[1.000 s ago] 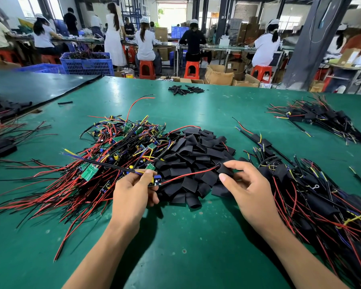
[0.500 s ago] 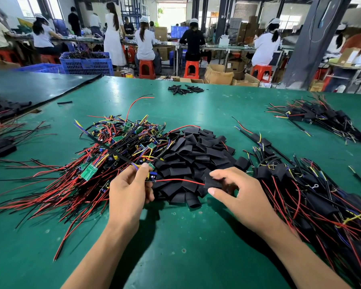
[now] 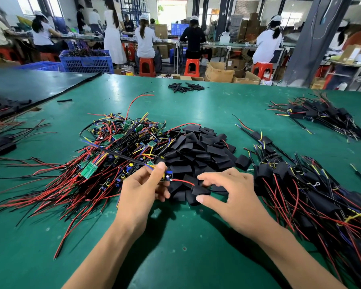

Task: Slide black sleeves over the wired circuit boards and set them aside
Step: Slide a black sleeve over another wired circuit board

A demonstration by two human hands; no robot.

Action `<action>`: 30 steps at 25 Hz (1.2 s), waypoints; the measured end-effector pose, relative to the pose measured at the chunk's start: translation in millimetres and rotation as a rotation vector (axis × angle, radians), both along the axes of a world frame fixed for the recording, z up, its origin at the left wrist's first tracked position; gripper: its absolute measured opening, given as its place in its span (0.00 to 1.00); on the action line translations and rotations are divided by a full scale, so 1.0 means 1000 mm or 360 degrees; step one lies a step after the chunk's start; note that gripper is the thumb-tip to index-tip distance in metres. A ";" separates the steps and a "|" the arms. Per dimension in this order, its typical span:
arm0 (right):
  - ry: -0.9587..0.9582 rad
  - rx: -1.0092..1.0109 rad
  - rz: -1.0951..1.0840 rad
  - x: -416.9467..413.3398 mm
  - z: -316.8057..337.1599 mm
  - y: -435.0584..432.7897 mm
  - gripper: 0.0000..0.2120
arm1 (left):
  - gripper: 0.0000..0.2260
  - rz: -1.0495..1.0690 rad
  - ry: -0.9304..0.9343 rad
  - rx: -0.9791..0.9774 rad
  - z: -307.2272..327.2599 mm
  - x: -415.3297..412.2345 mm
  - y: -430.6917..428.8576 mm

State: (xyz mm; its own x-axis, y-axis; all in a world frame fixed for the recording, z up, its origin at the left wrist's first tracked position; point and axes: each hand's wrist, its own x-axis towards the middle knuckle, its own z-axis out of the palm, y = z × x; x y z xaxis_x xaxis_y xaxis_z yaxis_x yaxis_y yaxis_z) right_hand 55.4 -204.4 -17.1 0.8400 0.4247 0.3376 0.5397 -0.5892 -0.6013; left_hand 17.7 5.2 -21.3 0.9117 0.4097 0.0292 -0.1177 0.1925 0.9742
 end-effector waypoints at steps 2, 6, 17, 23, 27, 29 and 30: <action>0.0034 0.0106 -0.0016 -0.004 -0.003 0.002 0.17 | 0.14 -0.0082 0.0051 0.0084 -0.001 -0.002 -0.006; -0.0038 0.0140 0.0019 -0.008 -0.004 0.010 0.18 | 0.14 -0.0181 0.0076 0.0157 -0.003 -0.004 -0.021; 0.0074 0.0467 0.0129 -0.012 0.000 0.008 0.19 | 0.11 -0.0607 0.0140 0.0018 0.002 -0.007 -0.007; 0.0149 0.0481 0.0110 -0.014 0.001 0.007 0.21 | 0.16 -0.0639 0.0079 0.0089 0.002 -0.007 -0.006; 0.0094 0.0349 0.0139 -0.015 0.001 0.009 0.21 | 0.10 -0.0662 0.0089 0.0262 -0.001 -0.008 -0.010; 0.0037 0.0310 0.0152 -0.015 0.000 0.010 0.21 | 0.09 -0.0679 0.0105 0.0244 0.000 -0.009 -0.011; 0.0022 0.0299 0.0143 -0.015 -0.001 0.010 0.21 | 0.10 -0.0674 0.0110 0.0215 0.001 -0.009 -0.011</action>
State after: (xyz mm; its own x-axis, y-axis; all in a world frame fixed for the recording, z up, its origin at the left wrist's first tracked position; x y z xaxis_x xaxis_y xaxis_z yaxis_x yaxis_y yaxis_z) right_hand 40.9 -194.2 -17.6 0.8068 0.4287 0.4066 0.5758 -0.4159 -0.7039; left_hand 8.9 -6.2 -20.6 0.9999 -0.0032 -0.0102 0.0104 0.0800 0.9967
